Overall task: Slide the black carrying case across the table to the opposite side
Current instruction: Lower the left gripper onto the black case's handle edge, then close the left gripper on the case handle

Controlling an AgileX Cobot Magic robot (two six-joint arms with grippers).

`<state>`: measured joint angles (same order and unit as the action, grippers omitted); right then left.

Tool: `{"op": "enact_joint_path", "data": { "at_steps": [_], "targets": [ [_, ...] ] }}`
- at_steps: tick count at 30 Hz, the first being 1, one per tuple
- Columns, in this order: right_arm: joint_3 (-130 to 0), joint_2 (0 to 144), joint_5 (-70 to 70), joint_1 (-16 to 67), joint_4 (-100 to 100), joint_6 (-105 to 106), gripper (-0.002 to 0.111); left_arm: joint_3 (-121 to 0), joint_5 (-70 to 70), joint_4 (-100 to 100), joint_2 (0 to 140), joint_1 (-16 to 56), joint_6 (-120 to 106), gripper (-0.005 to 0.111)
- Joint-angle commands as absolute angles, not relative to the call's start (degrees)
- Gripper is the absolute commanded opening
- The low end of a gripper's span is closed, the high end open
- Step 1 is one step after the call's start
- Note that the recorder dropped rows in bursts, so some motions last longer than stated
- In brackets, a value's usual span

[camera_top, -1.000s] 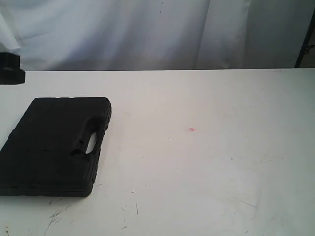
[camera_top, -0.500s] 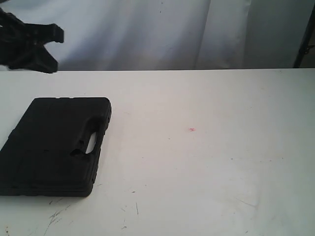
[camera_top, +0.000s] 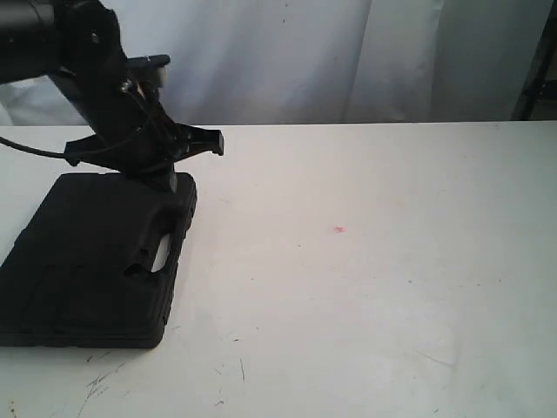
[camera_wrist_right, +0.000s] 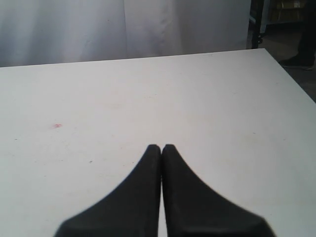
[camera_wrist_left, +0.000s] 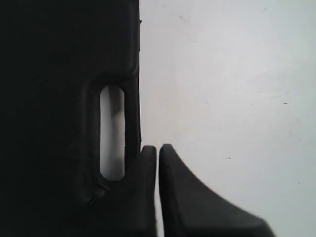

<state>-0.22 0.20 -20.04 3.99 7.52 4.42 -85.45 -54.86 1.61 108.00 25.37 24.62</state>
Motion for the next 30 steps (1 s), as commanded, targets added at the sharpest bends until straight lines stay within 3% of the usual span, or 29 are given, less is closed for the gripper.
{"op": "enact_joint_path", "data": {
  "at_steps": [1,13,14,21,30],
  "targets": [
    [0.00,0.00,-19.89,4.05,6.95,4.36,0.000,-90.06,-61.74,4.57,114.17,26.28,28.32,0.005],
    [0.00,0.00,-19.89,4.05,6.95,4.36,0.000,-91.29,-59.90,2.64,119.75,26.28,28.38,0.005],
    [0.00,0.00,-19.89,4.05,6.95,4.36,0.000,-91.29,-59.81,2.91,119.75,26.28,28.26,0.008],
    [0.00,0.00,-19.89,4.05,6.95,4.36,0.000,-91.29,-58.74,4.89,119.86,26.28,28.02,0.057],
    [0.00,0.00,-19.89,4.05,6.95,4.36,0.000,-91.29,-57.78,3.96,122.01,26.28,28.30,0.057]
  ]
}}
